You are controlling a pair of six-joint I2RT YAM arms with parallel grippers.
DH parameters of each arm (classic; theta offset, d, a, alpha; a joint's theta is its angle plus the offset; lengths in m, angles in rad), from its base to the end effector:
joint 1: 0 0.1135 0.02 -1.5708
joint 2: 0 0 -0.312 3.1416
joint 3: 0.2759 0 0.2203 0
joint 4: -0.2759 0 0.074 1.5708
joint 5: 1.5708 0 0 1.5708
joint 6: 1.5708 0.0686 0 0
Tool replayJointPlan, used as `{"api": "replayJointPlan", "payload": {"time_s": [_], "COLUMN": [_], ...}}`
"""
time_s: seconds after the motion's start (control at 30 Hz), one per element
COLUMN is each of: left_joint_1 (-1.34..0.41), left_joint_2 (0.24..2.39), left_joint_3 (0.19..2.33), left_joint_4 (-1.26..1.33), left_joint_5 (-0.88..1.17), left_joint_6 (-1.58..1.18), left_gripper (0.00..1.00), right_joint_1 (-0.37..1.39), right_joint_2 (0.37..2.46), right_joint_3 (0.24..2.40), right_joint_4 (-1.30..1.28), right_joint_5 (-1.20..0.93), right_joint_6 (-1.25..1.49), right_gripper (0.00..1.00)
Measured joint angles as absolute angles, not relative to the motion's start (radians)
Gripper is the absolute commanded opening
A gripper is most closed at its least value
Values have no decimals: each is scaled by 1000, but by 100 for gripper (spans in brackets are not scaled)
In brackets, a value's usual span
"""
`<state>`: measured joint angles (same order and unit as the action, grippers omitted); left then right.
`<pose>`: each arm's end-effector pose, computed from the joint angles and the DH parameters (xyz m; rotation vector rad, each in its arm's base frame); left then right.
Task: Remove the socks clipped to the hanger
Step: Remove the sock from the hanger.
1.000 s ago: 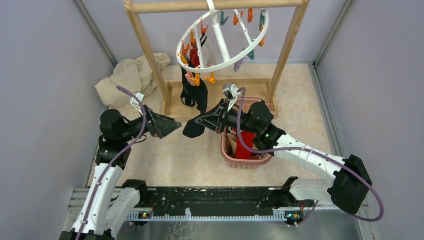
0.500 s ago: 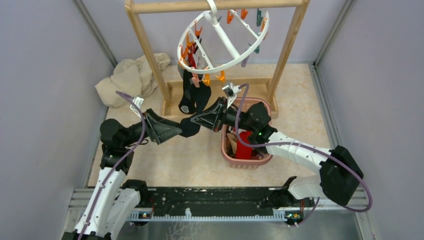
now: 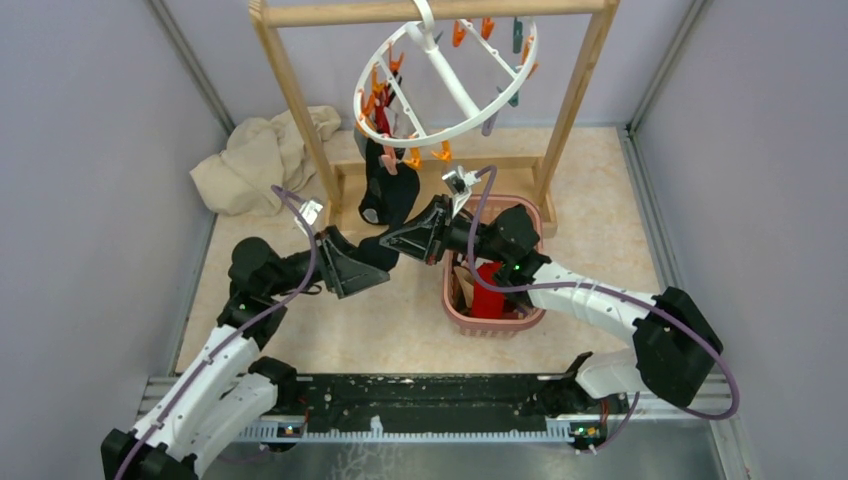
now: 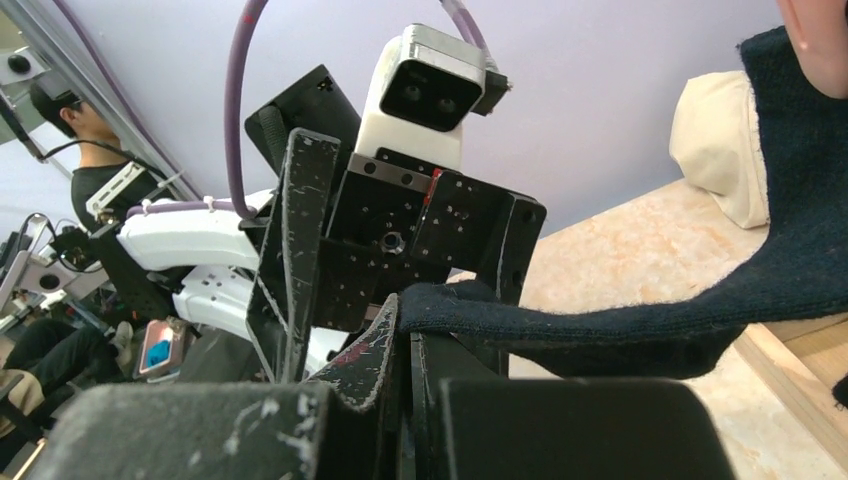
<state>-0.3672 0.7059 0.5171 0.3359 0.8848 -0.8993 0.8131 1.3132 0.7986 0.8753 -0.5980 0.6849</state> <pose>0.0913 -0.0920 0.3523 0.4011 1.6673 -1.6050 0.1622 0.2277 0.4092 -0.6803 1.2961 1.6183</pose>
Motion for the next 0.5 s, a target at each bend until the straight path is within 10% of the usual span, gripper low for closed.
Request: {"api": "replayJointPlan", "payload": {"time_s": [0.5], "left_joint_1": [-404], "left_joint_2": [760], "left_joint_3": [609], "left_joint_4": [245], "left_joint_5": [781], "left_joint_6": [-795], "left_gripper": [93], "right_joint_1": [813], "right_joint_2": [1268], "right_joint_3": [731], "right_joint_4": [831], "right_joint_5": [-596], "right_joint_6": [666], "right_gripper": [0]}}
